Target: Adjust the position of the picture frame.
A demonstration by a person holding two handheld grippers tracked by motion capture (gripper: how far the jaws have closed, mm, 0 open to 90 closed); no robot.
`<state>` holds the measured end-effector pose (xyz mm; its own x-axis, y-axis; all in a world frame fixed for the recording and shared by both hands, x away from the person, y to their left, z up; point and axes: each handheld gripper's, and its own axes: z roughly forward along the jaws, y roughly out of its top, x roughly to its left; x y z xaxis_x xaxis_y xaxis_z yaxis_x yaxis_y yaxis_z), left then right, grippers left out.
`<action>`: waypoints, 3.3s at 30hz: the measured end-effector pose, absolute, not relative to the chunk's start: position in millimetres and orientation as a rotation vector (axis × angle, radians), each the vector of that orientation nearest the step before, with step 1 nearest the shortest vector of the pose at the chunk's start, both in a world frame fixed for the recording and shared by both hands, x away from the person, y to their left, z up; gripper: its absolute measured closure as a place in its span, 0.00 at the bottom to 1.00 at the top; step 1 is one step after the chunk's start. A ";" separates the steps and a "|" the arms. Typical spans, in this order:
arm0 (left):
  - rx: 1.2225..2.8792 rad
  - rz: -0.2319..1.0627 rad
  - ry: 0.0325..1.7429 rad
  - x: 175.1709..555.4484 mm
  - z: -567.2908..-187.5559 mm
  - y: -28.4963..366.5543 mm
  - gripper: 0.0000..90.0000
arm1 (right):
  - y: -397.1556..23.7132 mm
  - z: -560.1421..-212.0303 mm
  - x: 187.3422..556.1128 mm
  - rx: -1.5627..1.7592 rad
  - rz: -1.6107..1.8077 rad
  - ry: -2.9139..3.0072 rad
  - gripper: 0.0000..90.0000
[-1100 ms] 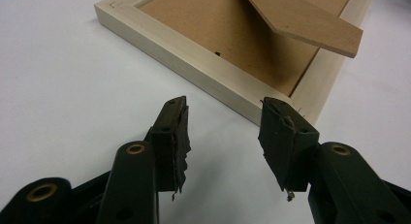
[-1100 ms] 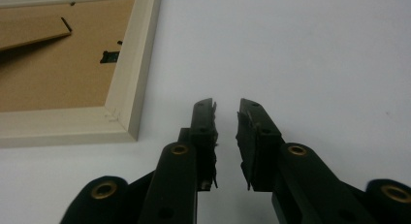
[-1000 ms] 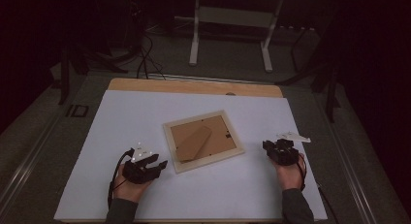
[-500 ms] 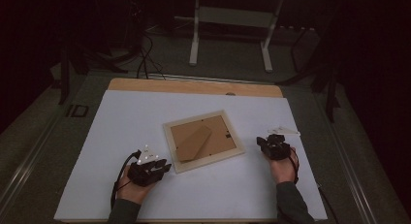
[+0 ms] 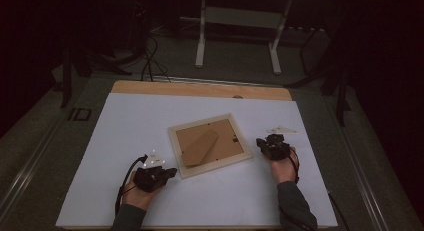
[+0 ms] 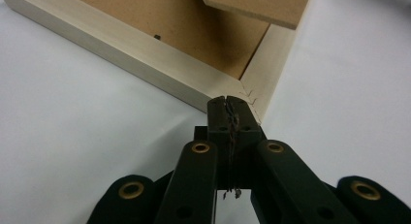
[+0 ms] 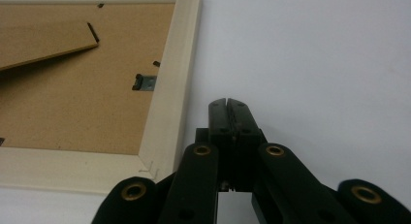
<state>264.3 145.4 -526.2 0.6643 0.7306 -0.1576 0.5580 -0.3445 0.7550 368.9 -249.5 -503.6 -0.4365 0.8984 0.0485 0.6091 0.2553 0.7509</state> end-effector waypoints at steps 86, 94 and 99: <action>2.148 0.258 0.993 268.4 -535.2 132.2 1.00 | -196.5 -514.8 363.9 1.247 0.999 2.270 1.00; 2.148 0.267 1.003 270.2 -534.9 133.9 1.00 | -182.8 -519.3 368.1 1.230 0.982 2.299 1.00; 2.145 0.268 1.006 270.5 -534.5 134.6 1.00 | -182.5 -519.5 366.7 1.221 0.975 2.298 1.00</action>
